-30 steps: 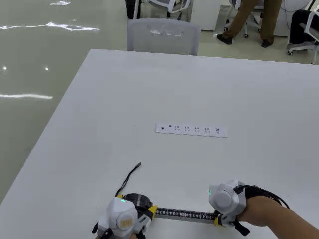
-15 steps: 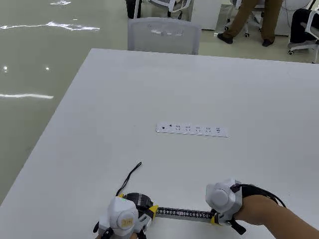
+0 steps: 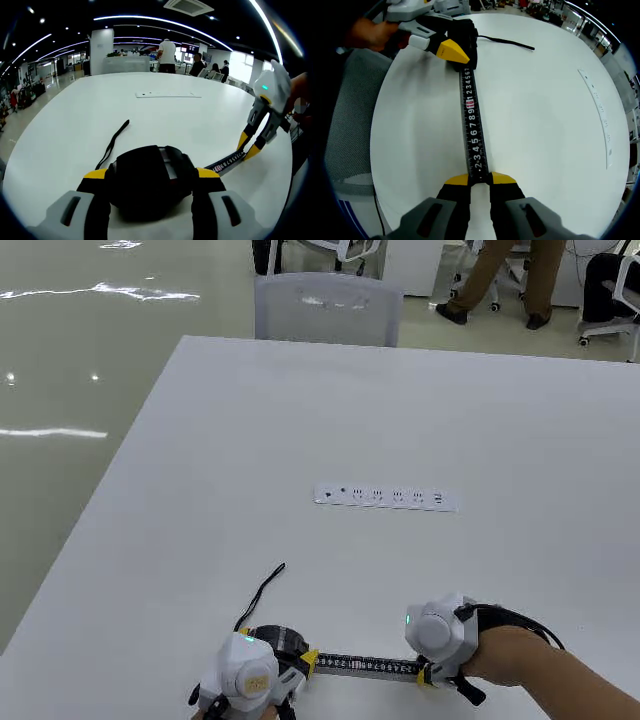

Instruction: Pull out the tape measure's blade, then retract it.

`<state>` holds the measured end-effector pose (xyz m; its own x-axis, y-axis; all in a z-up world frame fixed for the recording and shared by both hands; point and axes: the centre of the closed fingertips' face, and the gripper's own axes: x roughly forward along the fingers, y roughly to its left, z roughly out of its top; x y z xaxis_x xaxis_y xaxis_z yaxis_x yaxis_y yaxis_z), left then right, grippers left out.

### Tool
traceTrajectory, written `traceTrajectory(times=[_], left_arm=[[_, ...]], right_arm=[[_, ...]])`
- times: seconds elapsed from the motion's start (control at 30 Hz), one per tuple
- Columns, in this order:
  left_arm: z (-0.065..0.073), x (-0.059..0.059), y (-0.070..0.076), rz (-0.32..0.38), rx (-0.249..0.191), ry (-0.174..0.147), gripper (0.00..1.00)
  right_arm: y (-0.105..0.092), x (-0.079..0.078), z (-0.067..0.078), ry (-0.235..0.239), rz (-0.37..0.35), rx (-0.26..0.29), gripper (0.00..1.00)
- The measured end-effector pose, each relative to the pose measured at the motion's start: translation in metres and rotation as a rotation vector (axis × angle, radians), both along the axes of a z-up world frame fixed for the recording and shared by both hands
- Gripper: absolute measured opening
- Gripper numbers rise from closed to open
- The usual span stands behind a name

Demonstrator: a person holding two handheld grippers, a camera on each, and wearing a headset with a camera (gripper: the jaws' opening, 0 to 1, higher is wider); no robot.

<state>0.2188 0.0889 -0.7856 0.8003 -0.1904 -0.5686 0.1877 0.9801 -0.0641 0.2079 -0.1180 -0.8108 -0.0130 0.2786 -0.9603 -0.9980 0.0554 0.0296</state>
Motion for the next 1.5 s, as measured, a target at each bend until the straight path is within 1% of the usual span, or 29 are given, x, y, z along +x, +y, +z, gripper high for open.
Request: traceTrajectory(times=[0.17, 0.3, 0.47, 0.8, 1.03, 1.23, 1.5], left_arm=[[0.001, -0.001, -0.001, -0.001, -0.001, 0.001, 0.62], [0.003, -0.001, -0.002, -0.002, 0.0, 0.0, 0.62], [0.004, -0.002, -0.002, -0.001, -0.001, 0.001, 0.62], [0.003, -0.001, -0.001, 0.0, -0.001, 0.003, 0.62], [0.0, 0.0, 0.0, -0.002, 0.002, 0.003, 0.62], [0.0, 0.0, 0.0, -0.003, 0.003, 0.004, 0.62], [0.0, 0.0, 0.001, -0.001, -0.001, 0.005, 0.62]], right_arm=[[0.004, 0.0, -0.002, 0.002, 0.002, 0.006, 0.14], [0.007, -0.002, 0.001, 0.004, 0.004, 0.004, 0.14], [0.012, -0.001, -0.002, 0.006, 0.006, 0.009, 0.13], [0.015, -0.001, -0.002, 0.005, 0.007, 0.011, 0.14], [0.019, -0.001, -0.002, 0.004, 0.005, 0.011, 0.14], [0.022, 0.002, -0.007, 0.005, -0.001, 0.014, 0.14], [0.028, -0.001, -0.002, 0.003, -0.001, 0.019, 0.14]])
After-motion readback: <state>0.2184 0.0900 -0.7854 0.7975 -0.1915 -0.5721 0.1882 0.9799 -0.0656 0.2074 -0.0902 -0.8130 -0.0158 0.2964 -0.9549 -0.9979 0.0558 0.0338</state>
